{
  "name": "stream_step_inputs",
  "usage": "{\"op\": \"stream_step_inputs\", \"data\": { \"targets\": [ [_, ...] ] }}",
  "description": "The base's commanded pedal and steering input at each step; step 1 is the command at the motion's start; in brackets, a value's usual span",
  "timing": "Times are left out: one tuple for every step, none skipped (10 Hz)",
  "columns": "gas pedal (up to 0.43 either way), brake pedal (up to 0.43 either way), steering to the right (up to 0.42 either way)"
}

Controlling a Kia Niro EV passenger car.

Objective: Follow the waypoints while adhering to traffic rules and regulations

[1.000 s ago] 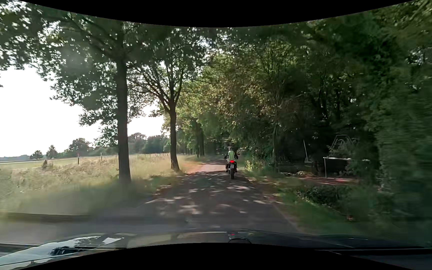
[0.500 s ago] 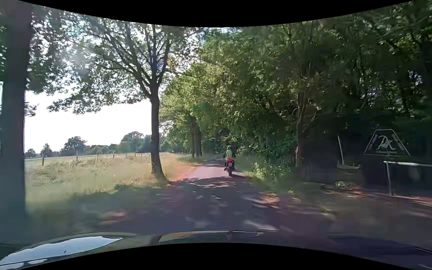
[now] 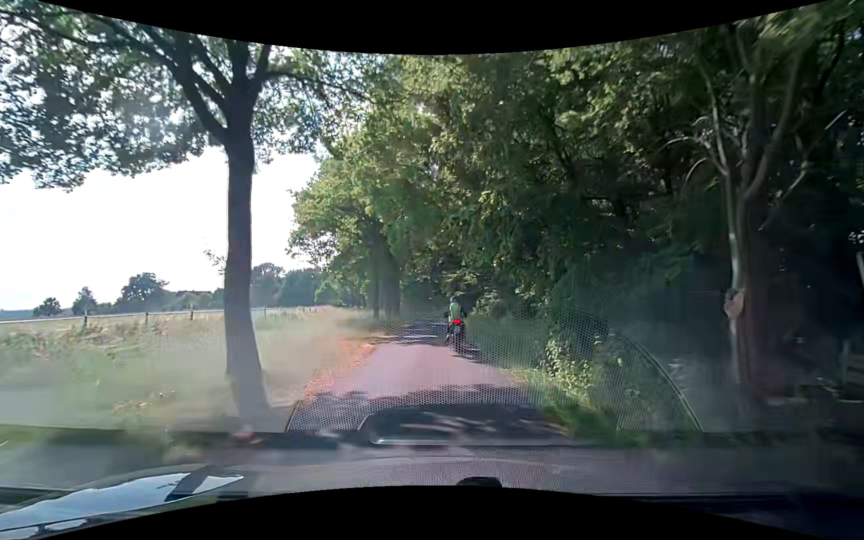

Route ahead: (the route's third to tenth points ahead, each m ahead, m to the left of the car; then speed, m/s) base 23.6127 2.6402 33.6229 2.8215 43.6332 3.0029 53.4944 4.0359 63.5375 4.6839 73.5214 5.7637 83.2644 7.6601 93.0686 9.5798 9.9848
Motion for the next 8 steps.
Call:
{"op": "stream_step_inputs", "data": {
  "targets": [
    [0.169,0.0,-0.008],
    [0.169,0.0,-0.007],
    [0.169,0.0,-0.006],
    [0.169,0.0,-0.006],
    [0.169,0.0,-0.005],
    [0.169,0.0,-0.005],
    [0.169,0.0,-0.005],
    [0.177,0.0,-0.004]
  ]
}}
